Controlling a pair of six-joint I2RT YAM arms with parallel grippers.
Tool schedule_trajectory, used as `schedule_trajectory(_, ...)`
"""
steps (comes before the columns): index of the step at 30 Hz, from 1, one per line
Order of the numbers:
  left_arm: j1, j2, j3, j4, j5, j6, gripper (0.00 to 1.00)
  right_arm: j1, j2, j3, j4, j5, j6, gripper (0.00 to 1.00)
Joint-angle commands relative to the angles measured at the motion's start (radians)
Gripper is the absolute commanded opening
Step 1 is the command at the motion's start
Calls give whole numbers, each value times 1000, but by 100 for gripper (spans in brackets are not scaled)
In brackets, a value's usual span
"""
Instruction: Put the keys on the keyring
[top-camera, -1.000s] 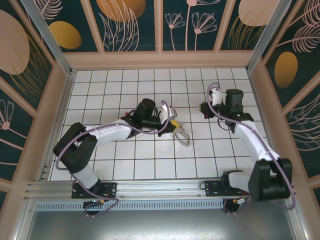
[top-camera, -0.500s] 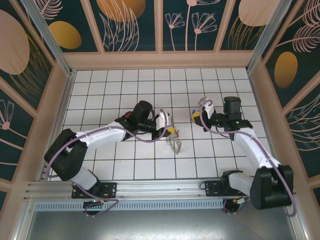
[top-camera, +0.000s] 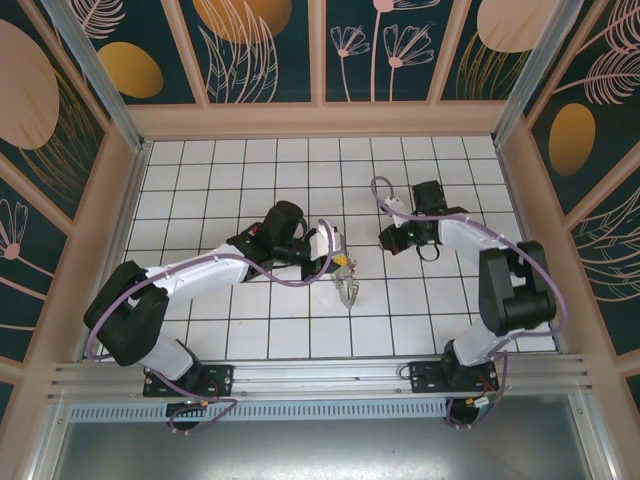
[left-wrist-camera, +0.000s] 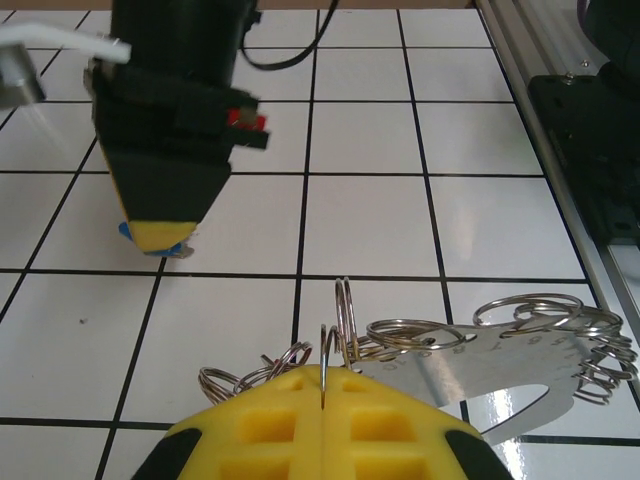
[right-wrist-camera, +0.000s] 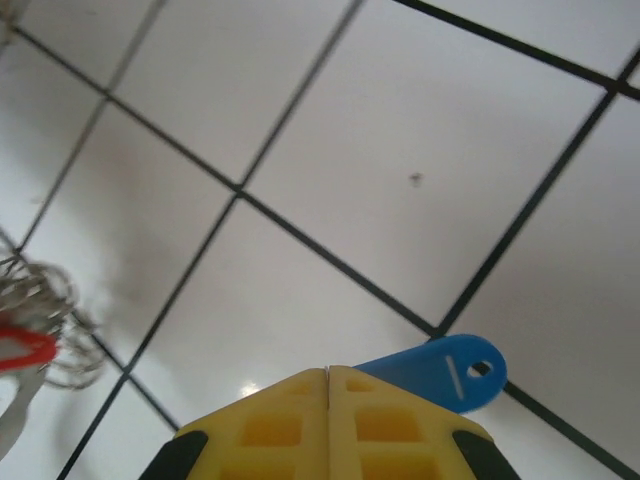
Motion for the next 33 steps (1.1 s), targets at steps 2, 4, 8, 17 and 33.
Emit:
schedule_trajectory(2,-8,-27,-8,77,12,-27,0,3,112,102,-98,76,127,2)
schedule_trajectory(4,-8,-21,-7,80,16,-35,0,3,156,143,-126,79,154,3)
schedule_trajectory(8,-8,-13,-6,90,26,-49,0,3,195,180,-148,85,175,6)
schedule_trajectory(17,-8,-1,1,95,29,-52,0,3,224,196,-155,105,195,14)
schedule_trajectory(33,-8,11,7,92,31,-56,0,3,224,190,-177,115,178,14)
